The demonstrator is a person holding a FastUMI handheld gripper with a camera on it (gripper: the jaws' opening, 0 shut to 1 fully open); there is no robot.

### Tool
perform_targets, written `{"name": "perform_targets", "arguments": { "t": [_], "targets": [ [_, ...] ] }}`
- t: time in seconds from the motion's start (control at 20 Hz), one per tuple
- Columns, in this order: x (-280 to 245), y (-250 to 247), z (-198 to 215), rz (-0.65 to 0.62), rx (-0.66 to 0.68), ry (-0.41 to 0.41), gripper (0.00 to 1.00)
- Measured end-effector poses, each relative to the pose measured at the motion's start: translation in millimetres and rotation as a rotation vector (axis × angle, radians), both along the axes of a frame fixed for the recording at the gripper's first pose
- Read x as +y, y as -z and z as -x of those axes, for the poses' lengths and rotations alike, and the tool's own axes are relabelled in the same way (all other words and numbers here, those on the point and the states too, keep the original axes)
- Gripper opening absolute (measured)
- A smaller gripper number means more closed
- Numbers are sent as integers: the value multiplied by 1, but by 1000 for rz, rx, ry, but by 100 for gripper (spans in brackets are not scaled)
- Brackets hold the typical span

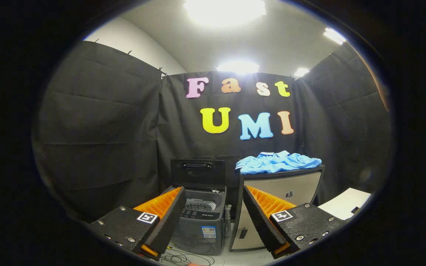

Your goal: Put the clothes into the washing machine and then close the washing machine lid.

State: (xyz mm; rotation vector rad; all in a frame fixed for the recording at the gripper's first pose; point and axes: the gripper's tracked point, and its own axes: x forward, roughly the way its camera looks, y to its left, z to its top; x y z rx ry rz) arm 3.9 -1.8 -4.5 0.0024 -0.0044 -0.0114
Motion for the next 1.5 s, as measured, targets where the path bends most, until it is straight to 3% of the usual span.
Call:
{"name": "perform_targets", "arguments": {
  "t": [1.5],
  "targets": [
    [-1,1,2,-8,3,2,96]
  ]
}}
